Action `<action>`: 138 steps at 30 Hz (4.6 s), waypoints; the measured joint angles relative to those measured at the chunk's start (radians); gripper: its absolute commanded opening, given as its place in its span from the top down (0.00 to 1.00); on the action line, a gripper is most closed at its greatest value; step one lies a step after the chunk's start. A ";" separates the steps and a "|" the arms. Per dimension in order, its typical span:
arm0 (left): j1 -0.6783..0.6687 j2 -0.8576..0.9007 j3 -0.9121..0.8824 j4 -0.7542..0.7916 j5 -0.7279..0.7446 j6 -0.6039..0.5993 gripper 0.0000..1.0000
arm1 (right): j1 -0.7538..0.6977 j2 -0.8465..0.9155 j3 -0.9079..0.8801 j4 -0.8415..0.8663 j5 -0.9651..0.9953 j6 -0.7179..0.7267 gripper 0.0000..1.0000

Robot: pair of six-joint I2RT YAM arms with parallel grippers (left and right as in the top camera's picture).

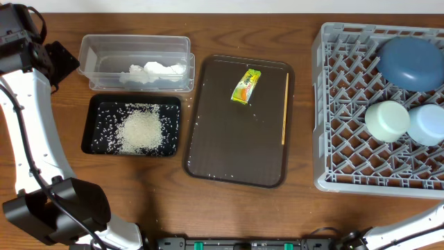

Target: Sort waste into correct bins and load items into the dishwasher rack

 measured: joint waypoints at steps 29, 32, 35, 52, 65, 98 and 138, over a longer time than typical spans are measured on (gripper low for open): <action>0.000 0.000 0.000 0.000 0.000 0.000 0.07 | -0.077 0.000 -0.364 0.364 -0.241 0.015 0.99; 0.000 0.000 0.000 0.000 0.000 0.000 0.08 | -0.070 0.000 -0.373 0.382 -0.238 0.011 0.99; 0.000 0.000 0.000 0.000 0.000 0.000 0.08 | -0.069 0.000 -0.380 0.410 -0.235 0.008 0.99; 0.000 0.000 0.000 0.000 0.000 0.000 0.07 | -0.069 0.000 -0.490 0.633 -0.332 0.000 0.99; 0.000 0.000 0.000 0.000 0.000 0.000 0.08 | -0.069 0.000 -0.497 0.697 -0.305 0.043 0.99; 0.000 0.000 0.000 0.000 0.000 0.000 0.07 | -0.038 -0.004 -0.516 0.720 -0.203 0.095 0.97; 0.000 0.000 0.000 0.000 0.000 0.000 0.07 | 0.005 -0.505 -0.527 0.496 0.555 0.356 0.99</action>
